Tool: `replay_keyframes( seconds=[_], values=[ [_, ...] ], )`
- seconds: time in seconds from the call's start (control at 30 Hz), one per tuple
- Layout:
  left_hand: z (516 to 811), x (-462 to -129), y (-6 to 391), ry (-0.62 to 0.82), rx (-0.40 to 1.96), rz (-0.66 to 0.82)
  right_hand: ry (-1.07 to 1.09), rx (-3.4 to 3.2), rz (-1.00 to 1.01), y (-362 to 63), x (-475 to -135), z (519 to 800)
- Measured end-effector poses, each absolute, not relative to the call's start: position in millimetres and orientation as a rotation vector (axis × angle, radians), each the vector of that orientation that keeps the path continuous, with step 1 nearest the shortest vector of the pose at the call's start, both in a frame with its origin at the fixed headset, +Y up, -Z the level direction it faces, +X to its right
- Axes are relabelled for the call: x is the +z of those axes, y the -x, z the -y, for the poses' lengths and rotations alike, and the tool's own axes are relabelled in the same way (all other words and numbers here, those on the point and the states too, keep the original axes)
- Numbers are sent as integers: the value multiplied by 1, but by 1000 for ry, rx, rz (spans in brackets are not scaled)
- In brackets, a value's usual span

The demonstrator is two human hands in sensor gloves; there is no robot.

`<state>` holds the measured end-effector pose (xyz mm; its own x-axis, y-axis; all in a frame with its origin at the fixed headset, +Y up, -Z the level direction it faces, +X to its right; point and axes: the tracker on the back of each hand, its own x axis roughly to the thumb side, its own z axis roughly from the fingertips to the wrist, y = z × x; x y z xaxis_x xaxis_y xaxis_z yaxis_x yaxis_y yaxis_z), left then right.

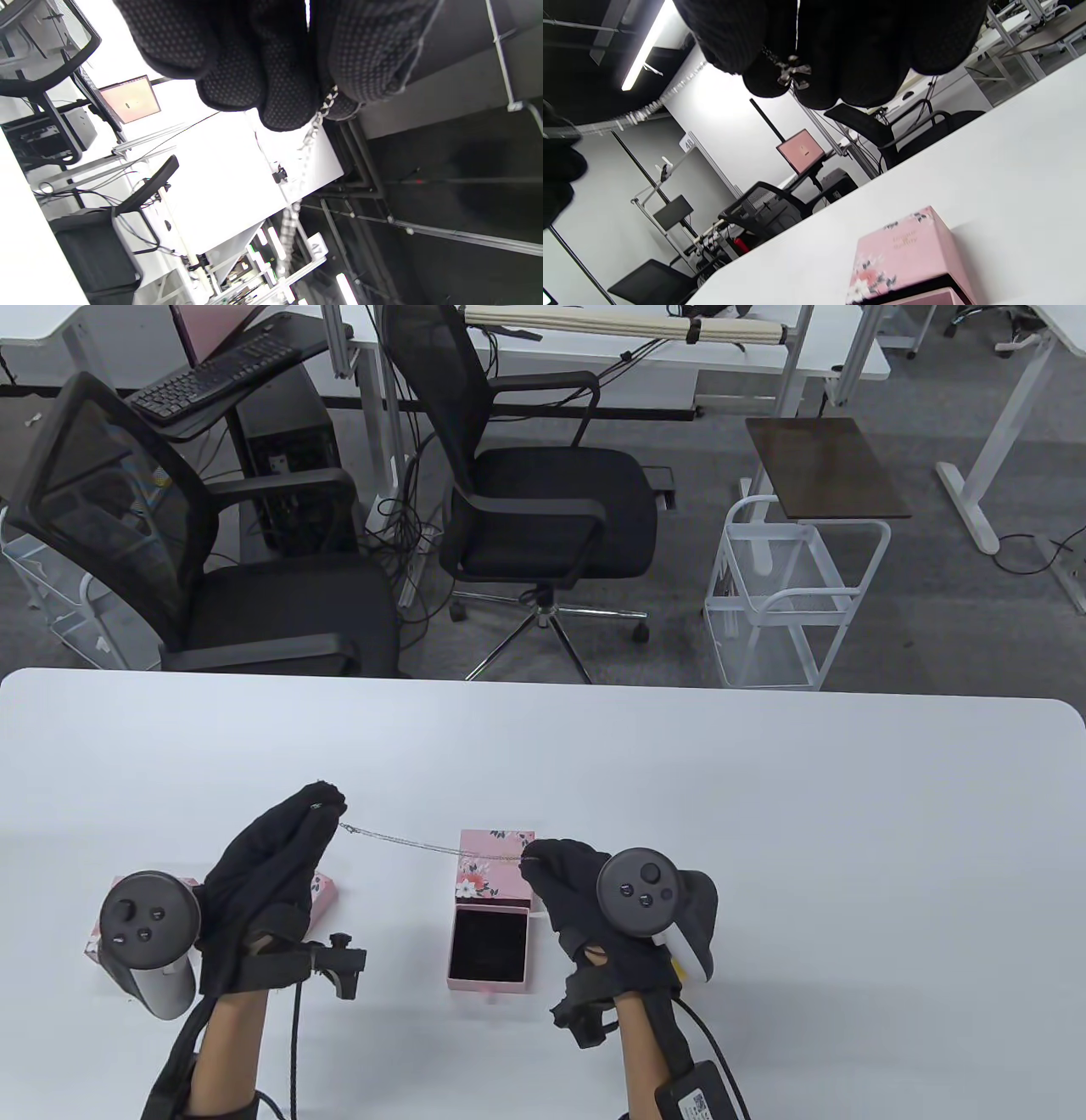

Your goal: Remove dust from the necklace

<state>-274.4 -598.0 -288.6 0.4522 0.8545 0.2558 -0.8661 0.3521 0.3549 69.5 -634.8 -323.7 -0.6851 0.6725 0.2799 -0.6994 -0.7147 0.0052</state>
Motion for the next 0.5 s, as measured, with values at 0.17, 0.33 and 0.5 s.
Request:
replay_keyframes(
  seconds=[0.17, 0.33, 0.5],
  values=[
    [613, -302, 248, -310, 904, 36, -347, 2316, 302, -70, -311, 617],
    [637, -312, 212, -158, 739, 77, -355, 2277, 444, -70, -298, 603],
    [659, -320, 178, 133, 565, 184, -375, 2241, 525, -68, -290, 596]
  ],
)
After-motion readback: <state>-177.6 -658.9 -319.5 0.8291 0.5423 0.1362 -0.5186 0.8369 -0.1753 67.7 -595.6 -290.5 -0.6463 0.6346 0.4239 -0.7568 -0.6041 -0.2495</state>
